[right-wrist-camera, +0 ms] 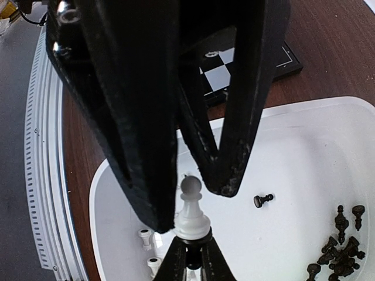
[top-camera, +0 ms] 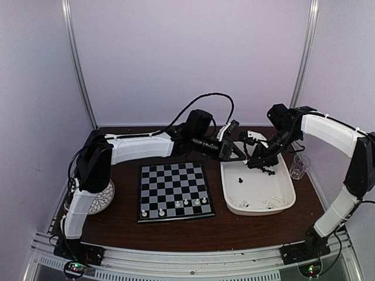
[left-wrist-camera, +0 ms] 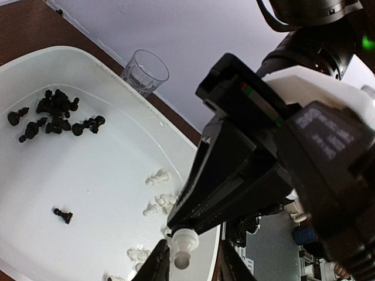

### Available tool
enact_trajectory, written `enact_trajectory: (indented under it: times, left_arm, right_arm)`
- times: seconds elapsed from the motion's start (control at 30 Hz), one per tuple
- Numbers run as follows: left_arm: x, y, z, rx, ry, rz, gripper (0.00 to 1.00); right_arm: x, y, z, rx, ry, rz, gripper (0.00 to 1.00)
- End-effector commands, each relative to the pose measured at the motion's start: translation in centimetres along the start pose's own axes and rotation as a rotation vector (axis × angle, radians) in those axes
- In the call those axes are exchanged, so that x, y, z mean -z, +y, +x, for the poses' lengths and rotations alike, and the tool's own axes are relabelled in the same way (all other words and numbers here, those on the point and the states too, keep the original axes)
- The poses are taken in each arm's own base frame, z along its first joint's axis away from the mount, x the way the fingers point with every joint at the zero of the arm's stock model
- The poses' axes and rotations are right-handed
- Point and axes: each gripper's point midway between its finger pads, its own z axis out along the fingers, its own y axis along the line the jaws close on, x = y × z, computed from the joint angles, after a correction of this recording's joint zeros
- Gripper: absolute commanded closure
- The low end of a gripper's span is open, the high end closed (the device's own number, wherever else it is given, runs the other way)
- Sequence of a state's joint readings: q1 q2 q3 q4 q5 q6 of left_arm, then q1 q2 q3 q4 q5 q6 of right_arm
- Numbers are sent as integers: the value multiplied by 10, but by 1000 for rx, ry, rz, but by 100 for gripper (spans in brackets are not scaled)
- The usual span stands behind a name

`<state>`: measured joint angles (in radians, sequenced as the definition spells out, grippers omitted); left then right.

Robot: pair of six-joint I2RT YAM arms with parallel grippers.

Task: Set up the chess pieces on the board
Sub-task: Pass from the right arm to the left

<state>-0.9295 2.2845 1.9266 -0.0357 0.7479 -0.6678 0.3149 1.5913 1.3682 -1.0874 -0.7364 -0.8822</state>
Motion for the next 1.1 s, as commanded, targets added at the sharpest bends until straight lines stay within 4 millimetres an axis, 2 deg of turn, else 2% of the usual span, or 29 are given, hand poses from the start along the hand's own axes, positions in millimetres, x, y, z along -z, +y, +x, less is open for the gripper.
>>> enact_trajectory:
  times: [0.0, 0.2, 0.7, 0.9, 1.0, 1.07]
  left_arm:
    - [-7, -4, 1, 0, 21, 41, 73]
    - [-9, -2, 2, 6, 31, 37, 75]
    - [-4, -3, -1, -10, 27, 32, 96]
    - [34, -1, -4, -66, 55, -85, 97]
    - [60, 2, 11, -110, 143, -207, 98]
    - [78, 4, 27, -133, 225, -289, 98]
  right_arm:
    - [6, 0, -8, 12, -17, 17, 91]
    - [5, -1, -8, 9, -17, 17, 90]
    - [-1, -5, 0, -4, 14, 16, 91]
    - [-12, -8, 23, -70, 59, 15, 91]
    - [-23, -9, 46, -119, 114, 20, 90]
    - [-31, -13, 65, -157, 184, 34, 90]
